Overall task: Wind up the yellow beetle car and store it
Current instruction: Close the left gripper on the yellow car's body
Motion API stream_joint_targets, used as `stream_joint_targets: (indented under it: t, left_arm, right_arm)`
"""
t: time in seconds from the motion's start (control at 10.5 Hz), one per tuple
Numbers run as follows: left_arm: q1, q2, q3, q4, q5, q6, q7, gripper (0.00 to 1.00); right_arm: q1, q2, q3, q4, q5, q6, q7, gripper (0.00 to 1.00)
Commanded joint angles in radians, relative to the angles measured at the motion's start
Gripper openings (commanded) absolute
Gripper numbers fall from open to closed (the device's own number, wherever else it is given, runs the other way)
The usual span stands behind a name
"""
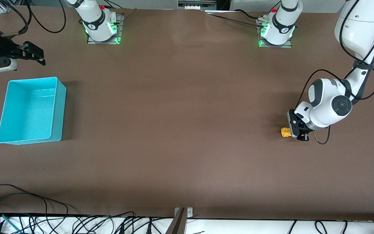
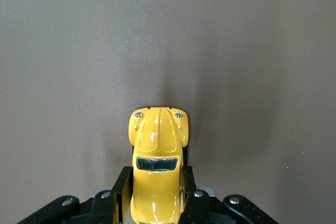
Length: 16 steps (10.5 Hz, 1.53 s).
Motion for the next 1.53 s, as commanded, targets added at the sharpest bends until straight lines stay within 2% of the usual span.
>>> stream_joint_targets:
  t: [0.0,0.57,0.67,1.05,1.24,1.43]
  left_arm:
    - [0.010,0.017,-0.003,-0.001,0.025,0.006,0.017,0.11]
    - [0.042,0.044,-0.002,0.005,0.027,-0.012,0.027,0.11]
    - [0.062,0.056,-0.002,0.013,0.027,-0.014,0.064,0.14]
    - [0.186,0.088,-0.002,0.039,0.027,-0.012,0.197,0.14]
    - [0.282,0.106,-0.002,0.058,0.027,-0.012,0.253,0.14]
    - [0.321,0.119,-0.002,0.087,0.025,-0.012,0.338,0.14]
  right_arm:
    - [-0.007,0.005,0.003,0.016,-0.003,-0.003,-0.015,1.00]
    - [-0.007,0.005,0.003,0.016,-0.001,-0.003,-0.015,1.00]
    - [-0.007,0.005,0.003,0.016,-0.001,-0.003,-0.015,1.00]
    - [-0.007,0.005,0.003,0.016,-0.001,-0.003,-0.015,1.00]
    - [-0.007,0.005,0.003,0.016,-0.001,-0.003,-0.015,1.00]
    - [-0.007,0.005,0.003,0.016,-0.001,-0.003,-0.015,1.00]
